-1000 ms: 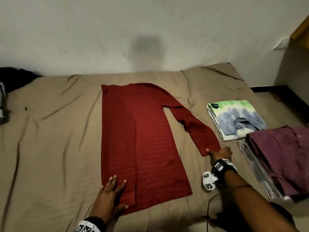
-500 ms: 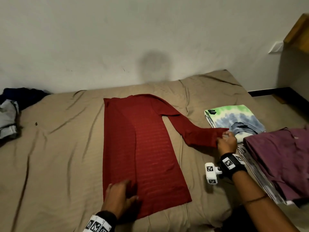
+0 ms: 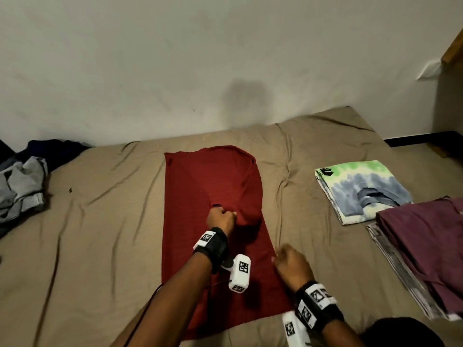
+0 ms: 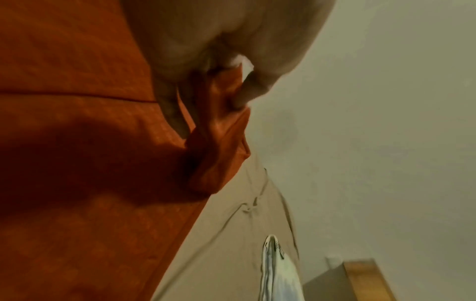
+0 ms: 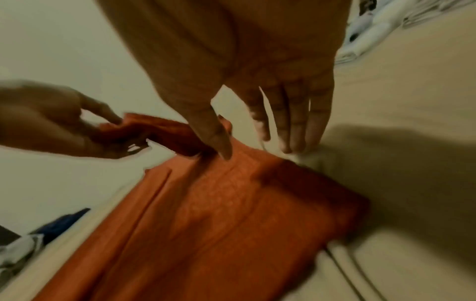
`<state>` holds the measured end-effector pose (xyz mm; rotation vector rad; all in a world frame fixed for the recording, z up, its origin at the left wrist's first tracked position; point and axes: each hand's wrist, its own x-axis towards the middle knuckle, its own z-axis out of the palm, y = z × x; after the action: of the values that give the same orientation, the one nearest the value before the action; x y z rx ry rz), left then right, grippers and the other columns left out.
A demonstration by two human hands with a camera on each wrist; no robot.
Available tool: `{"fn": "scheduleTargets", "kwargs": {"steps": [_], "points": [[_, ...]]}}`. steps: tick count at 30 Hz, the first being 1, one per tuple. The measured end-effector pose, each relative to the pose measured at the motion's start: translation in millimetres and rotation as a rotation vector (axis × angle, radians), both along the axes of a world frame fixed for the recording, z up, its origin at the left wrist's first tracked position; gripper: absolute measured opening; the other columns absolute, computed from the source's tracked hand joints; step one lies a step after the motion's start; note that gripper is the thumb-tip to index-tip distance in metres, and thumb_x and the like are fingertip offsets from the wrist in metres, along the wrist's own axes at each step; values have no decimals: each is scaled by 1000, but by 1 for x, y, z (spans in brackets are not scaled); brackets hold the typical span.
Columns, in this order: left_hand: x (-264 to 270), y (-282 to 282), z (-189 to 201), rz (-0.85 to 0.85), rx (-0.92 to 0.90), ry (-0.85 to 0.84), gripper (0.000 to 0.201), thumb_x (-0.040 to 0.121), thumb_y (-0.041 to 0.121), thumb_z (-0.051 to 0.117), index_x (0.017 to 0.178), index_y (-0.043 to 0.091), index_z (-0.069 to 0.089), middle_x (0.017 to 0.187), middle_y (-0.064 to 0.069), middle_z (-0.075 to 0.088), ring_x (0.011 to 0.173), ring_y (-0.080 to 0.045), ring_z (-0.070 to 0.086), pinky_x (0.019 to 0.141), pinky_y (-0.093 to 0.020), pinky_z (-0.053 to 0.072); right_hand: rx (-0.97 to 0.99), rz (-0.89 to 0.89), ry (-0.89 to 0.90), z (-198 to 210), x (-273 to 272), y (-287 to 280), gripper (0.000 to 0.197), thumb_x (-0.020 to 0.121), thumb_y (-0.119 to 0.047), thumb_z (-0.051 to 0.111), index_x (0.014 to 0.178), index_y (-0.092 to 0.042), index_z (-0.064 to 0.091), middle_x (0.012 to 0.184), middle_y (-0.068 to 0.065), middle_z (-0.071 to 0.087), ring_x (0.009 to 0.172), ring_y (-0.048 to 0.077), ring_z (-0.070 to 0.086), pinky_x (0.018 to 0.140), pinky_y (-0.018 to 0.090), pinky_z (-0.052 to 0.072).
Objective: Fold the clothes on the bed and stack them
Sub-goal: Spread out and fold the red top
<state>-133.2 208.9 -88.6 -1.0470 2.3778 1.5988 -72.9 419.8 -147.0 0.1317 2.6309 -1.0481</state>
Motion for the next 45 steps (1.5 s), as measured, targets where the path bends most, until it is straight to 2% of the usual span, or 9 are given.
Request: {"fn": "scheduleTargets", "kwargs": {"steps": [4, 6, 8, 12, 16, 24, 31, 35, 45], "points": [[-9, -18, -16, 207, 430, 106, 19, 98, 22, 54, 92, 8, 65, 95, -15, 64, 89, -35, 66, 74, -33, 53, 251, 36, -197, -54, 20, 5, 60, 78, -56, 76, 118, -16, 55, 119, 4, 58, 112, 26, 59, 88, 35, 51], [-22, -25, -15, 327, 639, 199, 53, 93, 52, 59, 115, 5, 67, 110, -20, 71, 97, -34, 70, 81, -36, 55, 260, 16, -211, -67, 22, 4, 65, 71, -60, 80, 115, -19, 57, 116, 1, 59, 110, 24, 60, 86, 33, 51], [-40, -36, 0, 336, 635, 260, 68, 69, 75, 74, 97, 13, 73, 97, -12, 76, 88, -32, 74, 79, -44, 60, 255, 6, -241, -71, 20, 2, 52, 69, -57, 81, 101, -19, 66, 107, 0, 64, 99, 21, 65, 81, 34, 55], [-89, -56, 59, 219, 218, 381, 27, 64, 26, 90, 61, 15, 66, 65, 1, 68, 64, -22, 67, 53, -30, 53, 5, -134, -258, -63, 22, -7, 33, 61, -33, 80, 64, -19, 51, 69, 1, 68, 65, 23, 66, 64, 40, 57], [-134, -87, 107, 224, 235, 519, 23, 70, 3, 81, 64, 12, 60, 71, -10, 67, 54, -20, 70, 47, -30, 56, -170, -221, -159, -57, 35, -21, 36, 63, -26, 84, 89, -29, 61, 87, -7, 74, 78, 16, 71, 75, 40, 60], [-167, -187, 192, 234, 217, 787, 20, 99, -3, 55, 86, 9, 46, 85, -23, 64, 66, -36, 71, 57, -46, 61, -184, 153, 393, -13, 66, -96, 40, 73, -15, 73, 112, -27, 71, 100, -12, 61, 86, 10, 65, 75, 26, 56], [-151, -280, 187, 353, 199, 929, 15, 101, 1, 51, 90, 9, 45, 82, -16, 64, 71, -33, 72, 66, -47, 63, -12, 509, 375, -33, 93, -141, 60, 66, -12, 71, 123, -28, 63, 107, -9, 55, 84, 12, 64, 57, 22, 55], [-135, -317, 166, 404, 174, 911, 10, 99, 5, 55, 92, 9, 49, 94, -23, 68, 78, -38, 74, 69, -52, 63, 75, 617, 335, -46, 100, -146, 58, 42, -12, 79, 97, -25, 68, 95, -8, 52, 77, 13, 62, 50, 23, 50], [-138, -326, 182, 290, 371, 957, 24, 100, 6, 58, 120, -6, 55, 108, -26, 67, 90, -43, 74, 77, -50, 62, -209, 218, 272, -39, 105, -125, 23, 65, -22, 59, 78, -33, 44, 82, -15, 48, 67, 6, 53, 54, 30, 49]]}}
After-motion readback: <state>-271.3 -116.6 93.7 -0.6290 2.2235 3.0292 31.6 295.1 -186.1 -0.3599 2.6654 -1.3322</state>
